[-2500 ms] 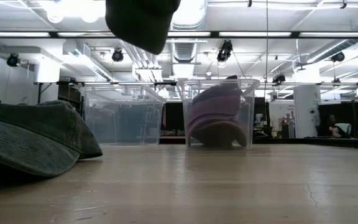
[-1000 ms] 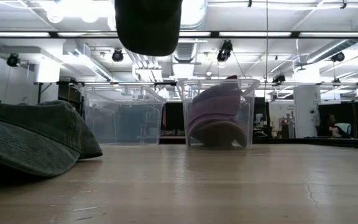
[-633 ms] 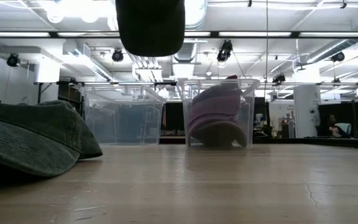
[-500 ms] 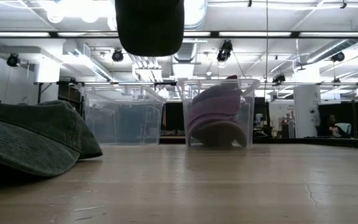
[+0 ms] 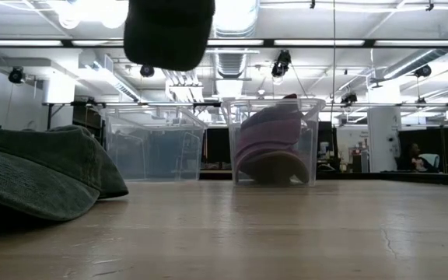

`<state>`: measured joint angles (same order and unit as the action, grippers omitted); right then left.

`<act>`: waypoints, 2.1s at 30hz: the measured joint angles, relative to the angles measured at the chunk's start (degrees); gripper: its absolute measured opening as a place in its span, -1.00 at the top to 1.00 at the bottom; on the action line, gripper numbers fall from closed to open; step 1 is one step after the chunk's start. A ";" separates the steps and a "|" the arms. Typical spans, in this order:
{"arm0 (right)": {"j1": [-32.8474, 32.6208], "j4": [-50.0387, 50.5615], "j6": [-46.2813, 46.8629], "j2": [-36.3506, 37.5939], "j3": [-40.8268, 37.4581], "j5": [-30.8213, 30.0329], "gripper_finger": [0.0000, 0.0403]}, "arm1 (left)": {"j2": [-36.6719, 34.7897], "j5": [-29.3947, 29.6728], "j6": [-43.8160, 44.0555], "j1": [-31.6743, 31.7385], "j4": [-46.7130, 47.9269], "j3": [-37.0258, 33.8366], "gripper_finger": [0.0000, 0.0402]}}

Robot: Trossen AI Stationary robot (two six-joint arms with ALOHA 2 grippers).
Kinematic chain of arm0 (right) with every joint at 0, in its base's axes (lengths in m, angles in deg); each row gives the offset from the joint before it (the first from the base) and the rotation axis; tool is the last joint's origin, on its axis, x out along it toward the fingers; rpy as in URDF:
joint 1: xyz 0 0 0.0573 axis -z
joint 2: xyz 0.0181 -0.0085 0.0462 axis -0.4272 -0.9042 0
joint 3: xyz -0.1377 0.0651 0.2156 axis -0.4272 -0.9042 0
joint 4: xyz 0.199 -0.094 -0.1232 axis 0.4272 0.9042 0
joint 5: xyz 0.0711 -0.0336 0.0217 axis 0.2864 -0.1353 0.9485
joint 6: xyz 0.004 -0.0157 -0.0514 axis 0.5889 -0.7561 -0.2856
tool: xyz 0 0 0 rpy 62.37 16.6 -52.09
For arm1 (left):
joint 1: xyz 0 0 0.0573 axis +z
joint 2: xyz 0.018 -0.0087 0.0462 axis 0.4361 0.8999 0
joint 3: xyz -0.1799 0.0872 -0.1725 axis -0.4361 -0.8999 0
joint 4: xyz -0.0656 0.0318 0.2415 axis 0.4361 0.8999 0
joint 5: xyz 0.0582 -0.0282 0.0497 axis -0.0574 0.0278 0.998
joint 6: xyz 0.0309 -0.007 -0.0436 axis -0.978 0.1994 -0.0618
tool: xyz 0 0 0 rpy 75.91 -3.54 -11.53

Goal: Pick & Place hat
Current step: Put the right gray cap into the left transparent bin

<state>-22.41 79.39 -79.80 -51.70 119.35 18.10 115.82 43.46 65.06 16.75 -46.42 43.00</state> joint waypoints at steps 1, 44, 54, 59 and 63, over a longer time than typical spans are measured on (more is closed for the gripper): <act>0.00 0.60 0.02 0.15 0.00 -0.12 0.50 | -0.31 0.29 -0.47 0.02 -0.11 0.00 1.00; -11.99 25.64 1.33 19.57 -0.20 -1.41 0.34 | -4.91 -41.12 -9.22 35.53 -2.32 -14.64 1.00; -14.28 33.05 4.21 21.31 -0.34 -1.01 0.40 | -4.91 -46.75 -8.42 38.28 -10.88 -24.08 1.00; -14.67 33.05 4.21 21.38 -0.62 -0.98 0.41 | -4.91 -48.54 -7.28 40.43 -13.04 -28.97 1.00; -14.67 32.92 2.74 21.46 -0.61 -0.75 0.39 | -4.91 -50.30 -6.51 42.82 -15.43 -32.40 1.00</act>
<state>-37.08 112.31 -77.06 -30.23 118.74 17.35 110.91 -6.84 58.55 59.57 -61.85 10.60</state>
